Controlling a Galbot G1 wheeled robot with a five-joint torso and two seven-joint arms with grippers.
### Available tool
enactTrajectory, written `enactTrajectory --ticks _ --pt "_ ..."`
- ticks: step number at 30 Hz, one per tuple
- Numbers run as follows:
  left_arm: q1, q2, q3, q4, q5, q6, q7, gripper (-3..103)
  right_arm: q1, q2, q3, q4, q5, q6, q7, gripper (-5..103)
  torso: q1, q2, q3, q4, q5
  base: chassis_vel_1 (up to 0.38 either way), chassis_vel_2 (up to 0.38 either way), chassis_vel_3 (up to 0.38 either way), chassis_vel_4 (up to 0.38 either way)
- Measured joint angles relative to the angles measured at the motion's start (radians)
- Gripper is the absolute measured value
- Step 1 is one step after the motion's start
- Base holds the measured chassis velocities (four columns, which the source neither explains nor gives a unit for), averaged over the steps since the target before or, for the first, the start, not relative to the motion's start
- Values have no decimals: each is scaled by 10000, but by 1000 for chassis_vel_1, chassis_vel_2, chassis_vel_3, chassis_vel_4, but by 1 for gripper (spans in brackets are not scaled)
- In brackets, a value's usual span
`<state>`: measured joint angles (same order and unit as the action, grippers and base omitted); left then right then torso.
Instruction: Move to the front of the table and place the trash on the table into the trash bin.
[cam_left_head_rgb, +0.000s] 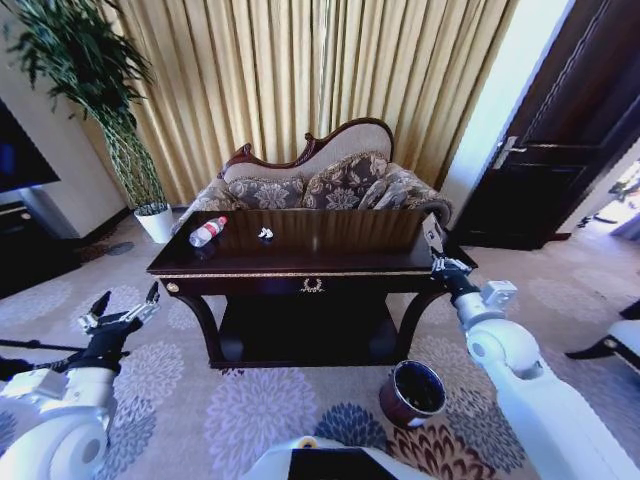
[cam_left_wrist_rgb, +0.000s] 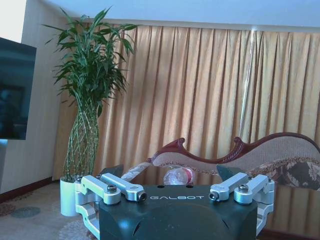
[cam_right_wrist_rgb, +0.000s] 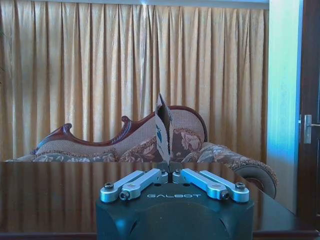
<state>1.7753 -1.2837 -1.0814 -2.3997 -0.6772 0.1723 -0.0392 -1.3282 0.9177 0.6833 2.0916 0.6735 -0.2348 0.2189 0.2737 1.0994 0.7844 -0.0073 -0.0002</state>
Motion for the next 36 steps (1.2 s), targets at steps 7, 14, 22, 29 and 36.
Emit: enactTrajectory --ticks 7,14,22,29,36 --pt "32 -7 -14 -12 4 -5 0 100 -63 56 5 -38 -68 79 -9 0 0 0 0 0 -1 51 -38 -45 31" --pt "38 -6 -45 -42 2 -12 -10 100 -971 407 670 -239 -150 -373 -54 0 5 -3 1 1 0 0 0 0 0" --pt "120 18 -162 28 -21 -149 -29 100 -2849 1066 1449 -822 -888 -661 -789 0 3 -1 0 -4 -1 0 0 0 0" --pt "100 -44 -129 77 -17 -172 -21 100 -2460 1658 412 -3219 -2216 -195 -978 0 3 -2 1 0 1 0 0 0 0" --pt "86 -108 -184 -4 -25 -185 -21 100 -561 2455 -774 -6957 -3742 242 -1112 0 4 -2 2 2 1 0 0 0 0"
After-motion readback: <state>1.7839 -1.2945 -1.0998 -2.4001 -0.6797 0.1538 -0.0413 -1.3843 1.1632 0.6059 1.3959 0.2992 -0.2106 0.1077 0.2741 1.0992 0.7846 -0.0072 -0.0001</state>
